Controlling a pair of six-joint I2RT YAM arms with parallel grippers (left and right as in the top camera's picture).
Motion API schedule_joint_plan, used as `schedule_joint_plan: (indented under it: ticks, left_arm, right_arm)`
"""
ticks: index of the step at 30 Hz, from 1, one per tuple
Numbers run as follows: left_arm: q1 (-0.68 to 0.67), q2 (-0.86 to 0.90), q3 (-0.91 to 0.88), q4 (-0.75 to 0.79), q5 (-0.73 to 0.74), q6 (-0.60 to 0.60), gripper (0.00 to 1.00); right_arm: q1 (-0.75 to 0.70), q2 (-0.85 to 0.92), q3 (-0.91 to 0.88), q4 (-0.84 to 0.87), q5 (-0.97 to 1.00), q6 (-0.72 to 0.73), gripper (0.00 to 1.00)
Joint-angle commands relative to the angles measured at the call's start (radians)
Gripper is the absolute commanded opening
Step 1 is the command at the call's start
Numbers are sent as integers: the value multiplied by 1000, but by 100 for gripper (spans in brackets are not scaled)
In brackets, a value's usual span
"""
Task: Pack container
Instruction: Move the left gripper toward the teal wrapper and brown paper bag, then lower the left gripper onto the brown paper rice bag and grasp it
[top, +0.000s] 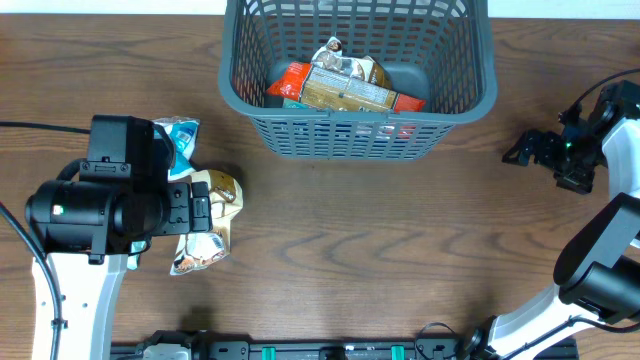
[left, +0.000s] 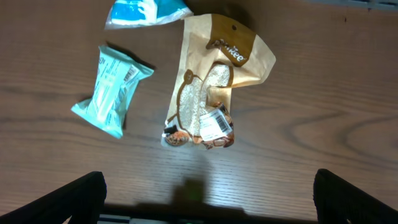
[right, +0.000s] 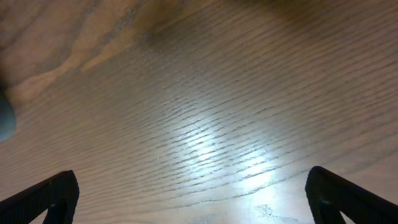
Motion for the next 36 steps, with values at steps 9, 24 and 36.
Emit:
schedule_joint_plan:
  ticks: [9, 24, 36]
  left_arm:
    - [3, 9, 16, 46, 13, 91, 99]
    - [28, 329, -29, 111, 96, 87, 99]
    - [28, 40, -444, 417, 96, 6, 99]
  right_arm:
    - [12, 3, -6, -16, 32, -36, 99]
    - [13, 3, -6, -29, 32, -40, 99]
    - [13, 3, -6, -37, 32, -39, 99]
